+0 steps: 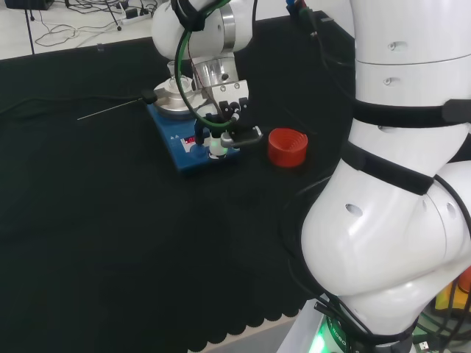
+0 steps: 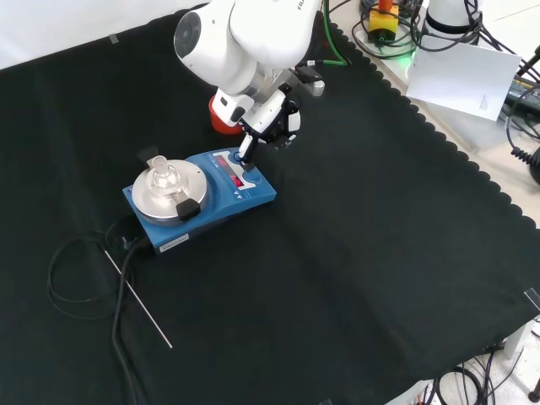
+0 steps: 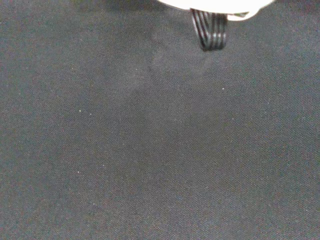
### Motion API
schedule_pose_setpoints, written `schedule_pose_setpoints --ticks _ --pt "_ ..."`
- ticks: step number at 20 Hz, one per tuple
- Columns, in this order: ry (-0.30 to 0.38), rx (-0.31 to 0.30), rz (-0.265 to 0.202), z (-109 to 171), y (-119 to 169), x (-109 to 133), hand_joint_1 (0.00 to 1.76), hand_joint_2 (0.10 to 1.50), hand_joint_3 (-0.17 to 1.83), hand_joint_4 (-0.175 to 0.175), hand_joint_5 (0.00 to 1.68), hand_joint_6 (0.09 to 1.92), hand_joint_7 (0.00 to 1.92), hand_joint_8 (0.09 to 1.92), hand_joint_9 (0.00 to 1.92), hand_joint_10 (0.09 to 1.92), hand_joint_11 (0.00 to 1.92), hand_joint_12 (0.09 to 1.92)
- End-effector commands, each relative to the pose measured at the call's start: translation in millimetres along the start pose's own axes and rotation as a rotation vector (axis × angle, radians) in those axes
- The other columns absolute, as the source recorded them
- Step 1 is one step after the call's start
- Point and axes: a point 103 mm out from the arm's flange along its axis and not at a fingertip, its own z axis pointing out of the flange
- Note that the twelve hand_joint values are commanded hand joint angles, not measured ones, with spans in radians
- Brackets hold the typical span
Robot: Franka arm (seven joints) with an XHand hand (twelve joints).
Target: Turn on the heater.
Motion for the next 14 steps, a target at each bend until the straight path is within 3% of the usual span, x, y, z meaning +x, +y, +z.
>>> schedule_pose_setpoints --ticks 1,14 --pt "-0.003 0.000 -0.001 2.6 4.4 4.8 1.42 0.74 0.95 -0.050 0.27 0.78 1.60 1.87 1.69 1.54 1.22 1.27" --pt "0.007 0.002 -0.002 3.5 6.3 0.7 1.42 0.74 0.95 -0.051 0.28 0.78 1.59 1.86 1.69 1.53 1.22 1.26"
